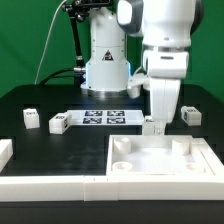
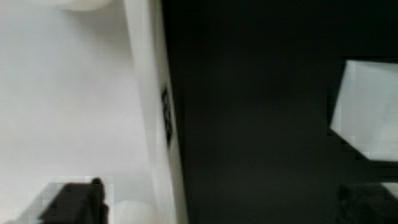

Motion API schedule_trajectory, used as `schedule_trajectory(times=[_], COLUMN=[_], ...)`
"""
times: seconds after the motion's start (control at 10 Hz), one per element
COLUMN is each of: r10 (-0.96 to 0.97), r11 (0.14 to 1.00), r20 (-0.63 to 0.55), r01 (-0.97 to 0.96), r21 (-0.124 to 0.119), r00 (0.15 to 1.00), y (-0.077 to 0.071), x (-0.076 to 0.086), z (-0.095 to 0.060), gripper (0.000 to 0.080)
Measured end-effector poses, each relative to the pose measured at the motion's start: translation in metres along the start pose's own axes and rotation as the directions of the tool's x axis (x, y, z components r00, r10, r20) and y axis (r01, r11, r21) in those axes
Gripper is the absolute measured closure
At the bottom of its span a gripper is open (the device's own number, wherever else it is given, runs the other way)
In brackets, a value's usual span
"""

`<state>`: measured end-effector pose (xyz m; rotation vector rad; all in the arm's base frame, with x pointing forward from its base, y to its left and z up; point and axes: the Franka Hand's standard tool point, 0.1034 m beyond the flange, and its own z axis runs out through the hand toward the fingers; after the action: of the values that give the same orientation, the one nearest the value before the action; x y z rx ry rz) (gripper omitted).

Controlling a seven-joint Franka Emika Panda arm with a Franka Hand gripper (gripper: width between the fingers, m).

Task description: Assemble one leg

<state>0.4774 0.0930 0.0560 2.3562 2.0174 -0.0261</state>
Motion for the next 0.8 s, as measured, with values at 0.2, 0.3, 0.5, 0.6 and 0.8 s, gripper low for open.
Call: schedule_trajectory(times=[0.2, 0.3, 0.5, 0.6, 0.8], r10=[0.034, 0.043, 0.220, 0.331, 0.638], r11=[0.999, 0.999, 0.975, 0.944, 0.770], r20=[0.003, 0.003, 0.000, -0.004, -0.019], r01=[-0.034, -0.043, -0.220, -0.331, -0.638], r21=[0.004, 0.005, 0.009, 0.007, 0.023], r00=[0.999, 0.999, 0.976, 0.944, 0.770], y=[-0.002, -0.003, -0.003, -0.005, -0.028], x=[-0.001, -0.001, -0.001, 0.000, 0.004], z=[0.000, 0.000, 0.000, 0.000, 0.000], gripper=[0.0151, 0.0151, 0.0151, 0.0151, 0.0151])
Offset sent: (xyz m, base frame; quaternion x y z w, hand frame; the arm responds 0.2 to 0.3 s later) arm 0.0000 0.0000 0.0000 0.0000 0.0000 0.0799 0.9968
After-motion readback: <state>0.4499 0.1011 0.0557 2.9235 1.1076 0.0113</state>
